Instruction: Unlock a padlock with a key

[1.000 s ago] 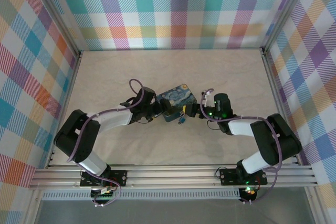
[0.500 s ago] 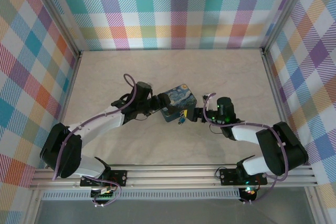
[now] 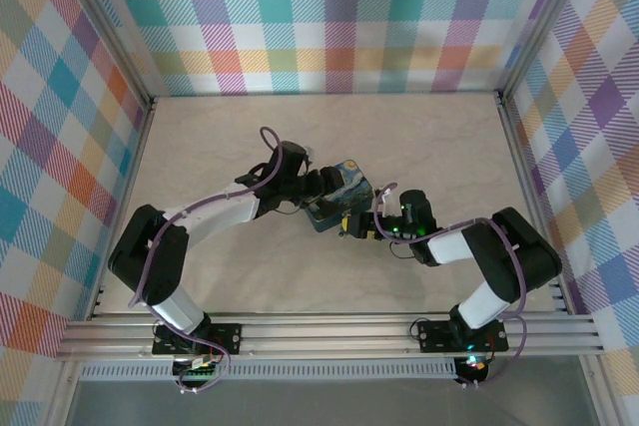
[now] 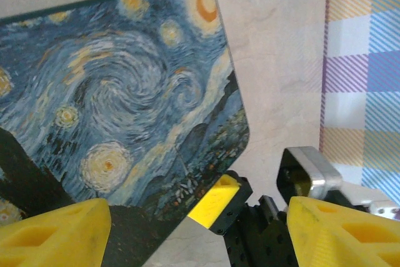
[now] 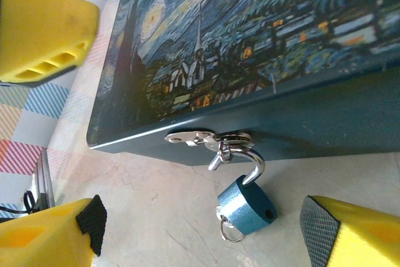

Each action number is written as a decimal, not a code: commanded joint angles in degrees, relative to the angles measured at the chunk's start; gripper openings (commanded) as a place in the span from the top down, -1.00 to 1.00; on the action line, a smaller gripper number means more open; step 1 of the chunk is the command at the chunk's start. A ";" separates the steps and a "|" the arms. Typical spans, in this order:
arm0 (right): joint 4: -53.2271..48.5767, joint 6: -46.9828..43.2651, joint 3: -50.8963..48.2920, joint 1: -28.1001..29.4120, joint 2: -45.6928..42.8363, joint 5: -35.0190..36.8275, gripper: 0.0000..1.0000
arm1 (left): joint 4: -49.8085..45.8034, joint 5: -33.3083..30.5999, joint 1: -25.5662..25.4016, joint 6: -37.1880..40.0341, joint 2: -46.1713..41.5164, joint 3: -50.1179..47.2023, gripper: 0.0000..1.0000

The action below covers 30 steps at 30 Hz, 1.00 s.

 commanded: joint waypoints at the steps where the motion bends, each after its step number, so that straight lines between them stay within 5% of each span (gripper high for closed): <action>1: 3.95 -0.31 1.36 0.44 1.62 -0.03 -0.66 | 2.39 1.60 -0.64 0.10 1.35 1.28 -0.49; 30: 14.31 3.10 3.29 1.94 10.37 -4.16 -0.19 | 1.30 1.00 -0.64 -0.97 4.19 -0.40 -0.50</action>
